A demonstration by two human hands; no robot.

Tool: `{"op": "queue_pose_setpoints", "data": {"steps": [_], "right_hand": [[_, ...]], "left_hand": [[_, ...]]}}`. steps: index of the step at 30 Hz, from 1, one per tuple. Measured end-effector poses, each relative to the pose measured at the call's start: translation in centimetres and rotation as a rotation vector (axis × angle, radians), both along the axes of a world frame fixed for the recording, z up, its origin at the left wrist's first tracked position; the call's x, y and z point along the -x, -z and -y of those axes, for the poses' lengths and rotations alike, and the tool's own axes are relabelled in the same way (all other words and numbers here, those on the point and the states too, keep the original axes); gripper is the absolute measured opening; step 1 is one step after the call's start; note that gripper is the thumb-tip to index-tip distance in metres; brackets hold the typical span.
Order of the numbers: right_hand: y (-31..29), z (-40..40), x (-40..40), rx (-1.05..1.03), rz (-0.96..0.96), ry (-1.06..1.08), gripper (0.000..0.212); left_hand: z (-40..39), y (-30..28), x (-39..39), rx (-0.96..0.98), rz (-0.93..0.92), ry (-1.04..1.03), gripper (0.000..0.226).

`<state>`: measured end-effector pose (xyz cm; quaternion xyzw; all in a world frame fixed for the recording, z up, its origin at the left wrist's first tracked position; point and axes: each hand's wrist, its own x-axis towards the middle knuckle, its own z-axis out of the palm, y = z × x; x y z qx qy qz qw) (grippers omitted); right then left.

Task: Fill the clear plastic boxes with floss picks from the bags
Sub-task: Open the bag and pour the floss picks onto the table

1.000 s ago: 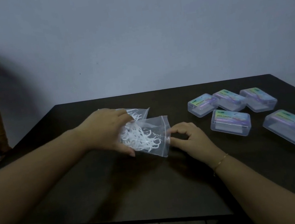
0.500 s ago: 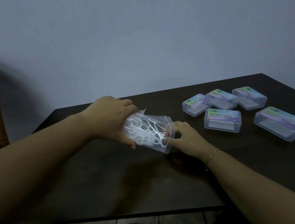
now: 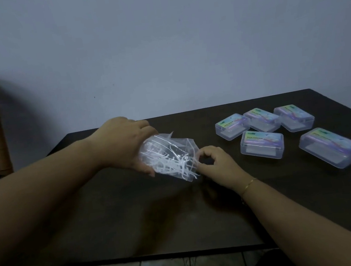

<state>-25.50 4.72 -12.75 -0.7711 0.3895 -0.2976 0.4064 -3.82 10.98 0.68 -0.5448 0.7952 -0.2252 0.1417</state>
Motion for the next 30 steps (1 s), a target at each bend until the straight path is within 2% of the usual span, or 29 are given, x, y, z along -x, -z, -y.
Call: {"op": "queue_pose_setpoints", "data": {"steps": [1,4,5,10,14,19,23,26,30], "right_hand": [[0.0,-0.1,0.0,-0.019,0.008,-0.004,0.019],[0.0,-0.6,-0.3,-0.022,0.003,-0.02,0.049],[0.0,-0.6,-0.4,0.001,-0.014,-0.028,0.051],[-0.1,-0.8,-0.3,0.141,-0.124,-0.048,0.035],[-0.3,-1.2,-0.4,0.153,-0.176,-0.047,0.056],[-0.5,-1.1,-0.2,0.199,-0.203,-0.014,0.032],[-0.5,-1.1,-0.2,0.174,-0.13,0.016,0.004],[-0.5,-1.3,-0.2,0.16,-0.059,0.057,0.019],[-0.5,-1.6,-0.5,0.186,-0.006,0.04,0.01]], "left_hand": [[0.0,-0.1,-0.2,0.001,-0.001,-0.006,0.105],[-0.2,0.0,-0.3,0.007,0.002,-0.004,0.105],[-0.3,0.1,-0.3,0.005,0.007,-0.004,0.104],[-0.6,0.3,0.5,0.002,0.032,0.016,0.1],[-0.9,0.1,1.0,0.015,0.007,0.055,0.098],[-0.9,0.0,0.9,0.02,0.015,0.034,0.099],[-0.9,-0.4,-0.2,0.038,-0.002,-0.007,0.104],[-0.9,-0.4,-0.9,0.034,0.001,-0.037,0.106],[-0.9,-0.1,-1.1,0.054,-0.012,-0.049,0.11]]}}
